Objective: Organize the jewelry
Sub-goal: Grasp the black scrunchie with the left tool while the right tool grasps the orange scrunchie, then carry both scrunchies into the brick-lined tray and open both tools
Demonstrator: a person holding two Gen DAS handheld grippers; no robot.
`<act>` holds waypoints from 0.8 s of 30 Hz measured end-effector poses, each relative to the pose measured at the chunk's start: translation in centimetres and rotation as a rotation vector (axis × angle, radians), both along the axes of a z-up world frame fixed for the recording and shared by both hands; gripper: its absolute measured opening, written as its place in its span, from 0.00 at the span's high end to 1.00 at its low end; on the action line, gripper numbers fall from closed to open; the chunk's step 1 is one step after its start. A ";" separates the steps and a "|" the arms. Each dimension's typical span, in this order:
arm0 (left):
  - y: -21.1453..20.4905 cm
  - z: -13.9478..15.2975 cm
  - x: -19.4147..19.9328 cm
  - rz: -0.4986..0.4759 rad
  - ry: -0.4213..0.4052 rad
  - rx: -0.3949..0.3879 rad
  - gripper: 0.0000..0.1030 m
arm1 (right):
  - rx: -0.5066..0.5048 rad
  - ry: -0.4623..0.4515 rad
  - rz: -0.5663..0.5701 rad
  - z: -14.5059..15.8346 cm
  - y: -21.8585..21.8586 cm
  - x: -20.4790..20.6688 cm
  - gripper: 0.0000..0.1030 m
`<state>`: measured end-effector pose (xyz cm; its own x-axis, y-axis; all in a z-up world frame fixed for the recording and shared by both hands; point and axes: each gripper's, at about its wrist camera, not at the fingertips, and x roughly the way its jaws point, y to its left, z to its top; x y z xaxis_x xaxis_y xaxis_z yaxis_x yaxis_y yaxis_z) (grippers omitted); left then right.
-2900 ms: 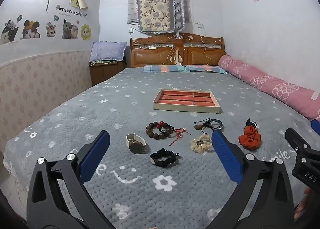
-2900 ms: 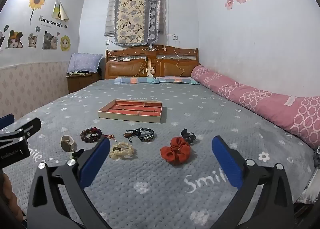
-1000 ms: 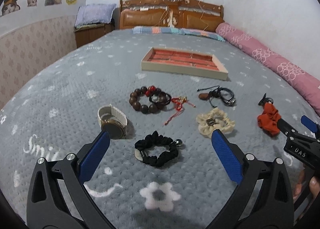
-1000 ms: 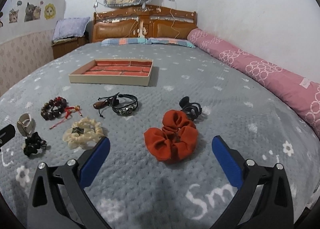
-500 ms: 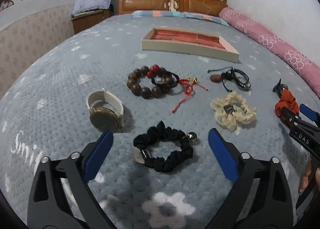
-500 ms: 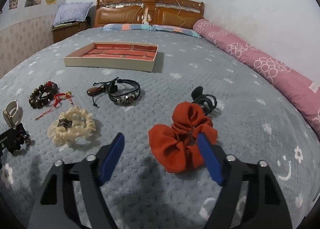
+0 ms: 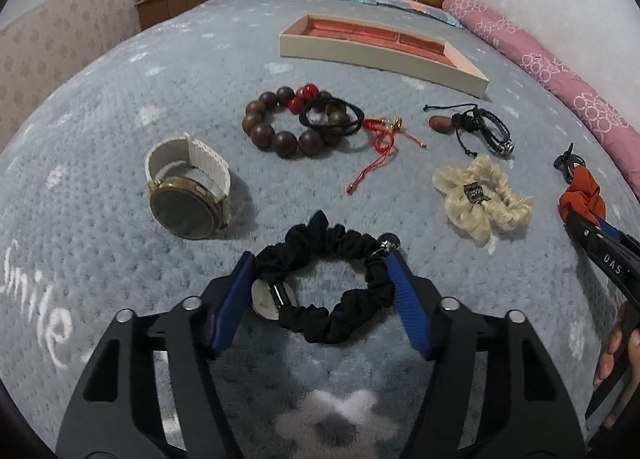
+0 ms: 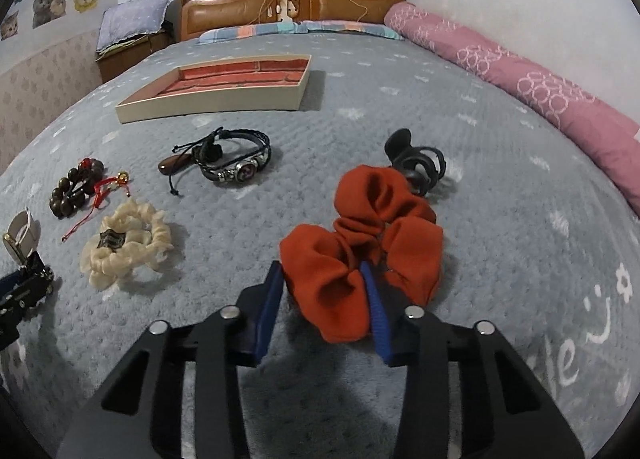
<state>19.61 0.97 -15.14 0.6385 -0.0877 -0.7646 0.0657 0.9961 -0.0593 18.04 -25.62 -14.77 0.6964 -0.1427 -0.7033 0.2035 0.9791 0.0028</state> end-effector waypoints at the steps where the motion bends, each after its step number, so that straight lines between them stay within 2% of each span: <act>1: 0.0 0.0 0.1 0.001 0.002 -0.002 0.39 | 0.003 0.005 -0.001 -0.1 -0.1 0.1 0.65; 3: -0.1 -0.2 0.2 0.002 0.005 0.004 0.43 | 0.001 0.013 -0.002 -0.2 0.0 0.2 0.68; 8: -0.7 -0.1 0.3 -0.017 0.011 0.008 0.67 | 0.009 0.007 0.005 0.0 0.0 0.2 0.77; 11: -0.9 0.1 0.2 -0.023 0.009 0.015 0.73 | 0.029 -0.001 0.007 0.1 -0.3 0.1 0.80; 19: -1.1 1.1 -0.2 -0.042 -0.011 -0.014 0.84 | 0.008 -0.091 0.014 1.9 0.1 -1.3 0.82; 24: -2.0 2.8 -0.1 -0.062 -0.053 -0.041 0.85 | 0.005 -0.152 0.040 3.8 0.7 -1.4 0.82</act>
<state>19.47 -1.04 -12.37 0.6703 -0.1584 -0.7250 0.1309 0.9869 -0.0946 16.64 -24.93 -11.02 0.8003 -0.1089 -0.5896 0.1608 0.9863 0.0361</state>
